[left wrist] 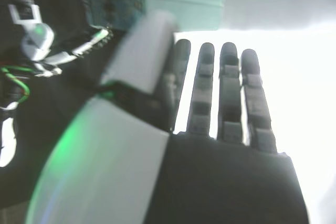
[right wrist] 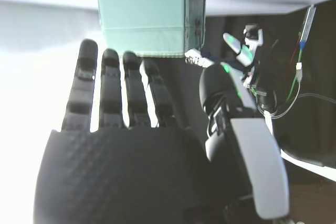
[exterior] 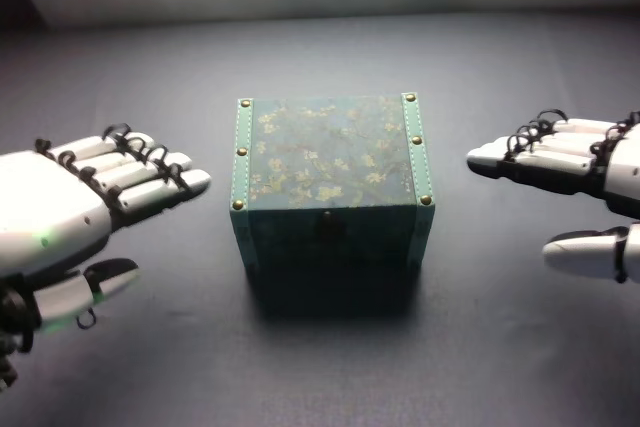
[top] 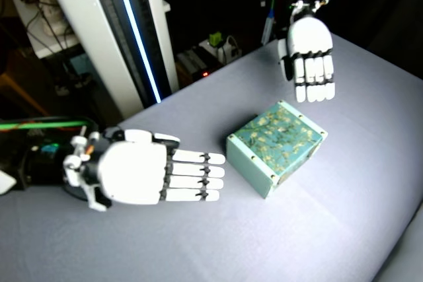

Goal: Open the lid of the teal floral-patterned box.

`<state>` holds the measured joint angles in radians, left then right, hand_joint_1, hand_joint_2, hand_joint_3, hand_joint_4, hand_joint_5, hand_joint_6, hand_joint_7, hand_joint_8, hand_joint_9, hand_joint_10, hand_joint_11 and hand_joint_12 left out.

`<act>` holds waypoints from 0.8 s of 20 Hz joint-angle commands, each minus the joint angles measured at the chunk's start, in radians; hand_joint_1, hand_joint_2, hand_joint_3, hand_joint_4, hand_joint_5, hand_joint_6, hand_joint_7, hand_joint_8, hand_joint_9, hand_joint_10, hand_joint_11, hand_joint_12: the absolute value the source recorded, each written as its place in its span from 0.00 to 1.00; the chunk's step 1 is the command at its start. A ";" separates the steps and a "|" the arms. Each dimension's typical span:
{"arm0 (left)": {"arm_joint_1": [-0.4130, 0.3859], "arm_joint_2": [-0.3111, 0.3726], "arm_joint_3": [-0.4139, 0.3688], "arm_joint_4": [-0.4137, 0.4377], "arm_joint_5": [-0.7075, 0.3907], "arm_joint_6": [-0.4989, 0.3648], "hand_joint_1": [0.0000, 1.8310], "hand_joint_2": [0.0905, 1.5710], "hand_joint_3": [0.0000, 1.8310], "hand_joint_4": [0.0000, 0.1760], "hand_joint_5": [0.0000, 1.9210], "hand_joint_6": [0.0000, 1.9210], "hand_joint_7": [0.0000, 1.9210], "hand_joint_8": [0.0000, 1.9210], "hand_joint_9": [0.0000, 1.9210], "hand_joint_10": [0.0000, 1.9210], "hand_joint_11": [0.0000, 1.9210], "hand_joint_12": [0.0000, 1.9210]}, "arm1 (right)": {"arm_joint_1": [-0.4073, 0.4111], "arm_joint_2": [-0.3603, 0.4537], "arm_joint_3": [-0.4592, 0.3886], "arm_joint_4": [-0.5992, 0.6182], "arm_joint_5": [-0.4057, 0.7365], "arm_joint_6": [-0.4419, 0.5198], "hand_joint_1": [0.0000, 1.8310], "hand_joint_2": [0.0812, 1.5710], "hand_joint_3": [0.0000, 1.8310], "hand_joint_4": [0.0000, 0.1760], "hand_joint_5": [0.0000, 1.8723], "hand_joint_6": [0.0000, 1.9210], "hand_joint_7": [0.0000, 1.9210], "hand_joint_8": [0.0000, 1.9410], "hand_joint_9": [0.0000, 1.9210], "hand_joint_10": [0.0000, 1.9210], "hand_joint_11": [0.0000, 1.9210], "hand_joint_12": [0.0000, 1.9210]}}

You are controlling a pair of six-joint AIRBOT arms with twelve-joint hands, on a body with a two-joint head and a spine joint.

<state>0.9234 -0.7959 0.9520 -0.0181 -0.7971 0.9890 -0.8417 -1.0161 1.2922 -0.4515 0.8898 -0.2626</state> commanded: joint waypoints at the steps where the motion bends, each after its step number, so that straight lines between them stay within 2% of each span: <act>1: -0.018 0.002 0.007 -0.001 -0.079 -0.005 0.20 1.00 0.02 0.00 0.03 0.00 0.06 0.00 0.08 0.00 0.03 0.06 | 0.021 -0.006 0.010 0.013 0.081 0.018 0.24 0.92 0.00 0.00 0.00 0.00 0.00 0.00 0.07 0.00 0.01 0.29; 2: -0.027 -0.001 0.012 0.014 -0.061 -0.016 0.25 0.99 0.02 0.00 0.02 0.00 0.05 0.00 0.09 0.00 0.03 0.06 | 0.033 -0.012 0.015 -0.007 0.071 0.027 0.24 0.92 0.00 0.00 0.00 0.00 0.01 0.00 0.17 0.00 0.09 0.44; 3: -0.032 -0.003 0.015 0.023 -0.053 -0.023 0.28 0.99 0.01 0.00 0.01 0.00 0.04 0.00 0.08 0.00 0.03 0.06 | 0.041 -0.015 0.017 -0.021 0.065 0.031 0.25 0.92 0.00 0.00 0.00 0.00 0.01 0.00 0.18 0.00 0.10 0.47; 4: -0.043 -0.008 0.021 0.042 -0.035 -0.037 0.31 0.98 0.01 0.00 0.00 0.00 0.02 0.00 0.06 0.00 0.01 0.06 | 0.055 -0.017 0.018 -0.041 0.056 0.037 0.27 0.92 0.00 0.00 0.00 0.00 0.04 0.00 0.12 0.00 0.04 0.40; 6: -0.061 -0.017 0.029 0.058 -0.010 -0.038 0.33 0.97 0.00 0.00 0.02 0.00 0.03 0.00 0.05 0.00 0.02 0.05 | 0.077 -0.019 0.021 -0.082 0.038 0.048 0.25 0.93 0.00 0.00 0.00 0.00 0.05 0.00 0.06 0.00 0.00 0.25; 8: -0.075 -0.021 0.037 0.067 0.008 -0.039 0.26 0.98 0.00 0.00 0.02 0.00 0.05 0.00 0.12 0.01 0.06 0.07 | 0.091 -0.024 0.028 -0.113 0.024 0.062 0.21 0.93 0.00 0.00 0.00 0.00 0.03 0.00 0.04 0.00 0.00 0.27; 9: -0.089 -0.023 0.041 0.082 0.028 -0.040 0.26 0.98 0.00 0.00 0.02 0.00 0.05 0.00 0.13 0.01 0.06 0.07 | 0.099 -0.027 0.033 -0.131 0.016 0.072 0.19 0.93 0.00 0.00 0.01 0.00 0.02 0.00 0.04 0.00 0.00 0.26; 10: -0.095 -0.025 0.043 0.092 0.037 -0.043 0.24 0.97 0.00 0.00 0.01 0.00 0.06 0.00 0.14 0.01 0.07 0.08 | 0.102 -0.028 0.034 -0.137 0.013 0.075 0.19 0.93 0.00 0.00 0.01 0.00 0.04 0.00 0.06 0.00 0.00 0.30; 11: -0.104 -0.029 0.046 0.108 0.051 -0.052 0.24 0.98 0.00 0.00 0.00 0.00 0.02 0.00 0.08 0.00 0.03 0.06 | 0.105 -0.028 0.034 -0.146 0.010 0.079 0.18 0.93 0.00 0.00 0.00 0.00 0.03 0.00 0.04 0.00 0.00 0.26; 12: -0.112 -0.034 0.051 0.126 0.061 -0.067 0.22 0.98 0.00 0.00 0.01 0.00 0.02 0.00 0.06 0.00 0.02 0.06 | 0.108 -0.028 0.035 -0.157 0.006 0.083 0.16 0.94 0.00 0.00 0.00 0.00 0.01 0.00 0.01 0.01 0.00 0.19; 13: -0.116 -0.039 0.056 0.137 0.064 -0.083 0.21 0.97 0.00 0.00 0.01 0.00 0.02 0.00 0.07 0.00 0.03 0.06 | 0.110 -0.028 0.035 -0.165 0.003 0.088 0.17 0.94 0.00 0.00 0.00 0.00 0.01 0.00 0.02 0.01 0.00 0.19; 14: -0.117 -0.043 0.062 0.148 0.064 -0.108 0.22 0.97 0.00 0.00 0.01 0.00 0.01 0.00 0.05 0.00 0.02 0.06 | 0.111 -0.028 0.035 -0.171 0.001 0.092 0.19 0.93 0.00 0.00 0.01 0.00 0.03 0.00 0.04 0.00 0.00 0.23; 16: -0.117 -0.045 0.070 0.161 0.061 -0.142 0.27 0.96 0.00 0.00 0.01 0.00 0.01 0.00 0.04 0.00 0.02 0.06 | 0.111 -0.028 0.036 -0.176 0.000 0.095 0.19 0.93 0.00 0.00 0.02 0.00 0.05 0.00 0.06 0.01 0.01 0.25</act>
<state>0.8162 -0.8455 1.0164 0.1604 -0.6350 0.8440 -0.7403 -1.0443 1.3254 -0.6712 0.8009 -0.1749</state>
